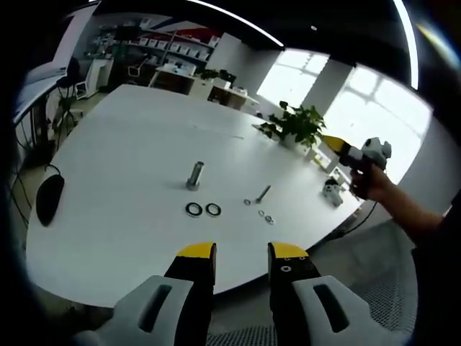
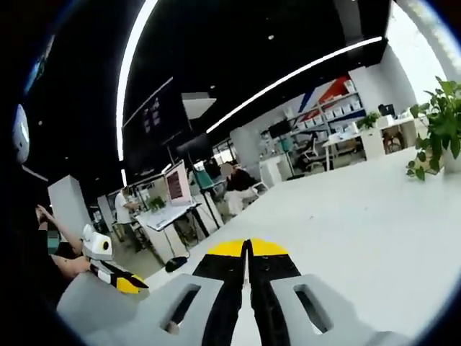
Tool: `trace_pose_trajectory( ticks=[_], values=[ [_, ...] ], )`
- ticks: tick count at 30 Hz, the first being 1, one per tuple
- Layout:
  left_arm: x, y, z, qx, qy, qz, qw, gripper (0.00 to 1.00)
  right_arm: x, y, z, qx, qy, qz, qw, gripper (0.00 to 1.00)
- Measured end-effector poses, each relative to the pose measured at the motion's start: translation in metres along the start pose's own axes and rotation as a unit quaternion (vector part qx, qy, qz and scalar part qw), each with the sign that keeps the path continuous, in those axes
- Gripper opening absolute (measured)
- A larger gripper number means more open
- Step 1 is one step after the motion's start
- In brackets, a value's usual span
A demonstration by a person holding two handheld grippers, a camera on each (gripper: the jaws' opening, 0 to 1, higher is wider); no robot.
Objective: Place the washer onto the threaded stud by aligning its center hole with the stud, sliding it down to the base, and recovering from edge contact or off-axis alignment until the washer reaches the visible bottom stop.
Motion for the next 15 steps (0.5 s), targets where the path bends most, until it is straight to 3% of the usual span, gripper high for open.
trace_pose_trajectory(
  ticks=[2, 5, 8, 15],
  values=[
    [0.0, 0.0, 0.0, 0.0, 0.0, 0.0, 1.0, 0.27, -0.002, -0.001, -0.002, -0.03, -0.003, 0.008, 0.9995, 0.03],
    [0.0, 0.0, 0.0, -0.001, 0.0, 0.0, 1.0, 0.27, -0.005, -0.003, -0.007, -0.029, -0.016, 0.005, 0.9995, 0.03],
    [0.0, 0.0, 0.0, 0.0, 0.0, -0.001, 1.0, 0.27, -0.01, -0.009, -0.011, -0.046, -0.013, 0.023, 0.9986, 0.03],
    [0.0, 0.001, 0.0, 0.004, 0.001, -0.005, 1.0, 0.27, -0.023, -0.032, -0.004, -0.058, 0.032, 0.108, 0.992, 0.03]
  ],
)
Point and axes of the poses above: the point that each gripper's makers call its tool centre point, and the gripper's own axes: x roughly backward along the fingers, z roughly to its left, y roughly out of its top, the point moved 7 cm from there along x, roughly backward along the fingers, and after that the axes turned 7 degrees about -x, right-handed, at the moved point
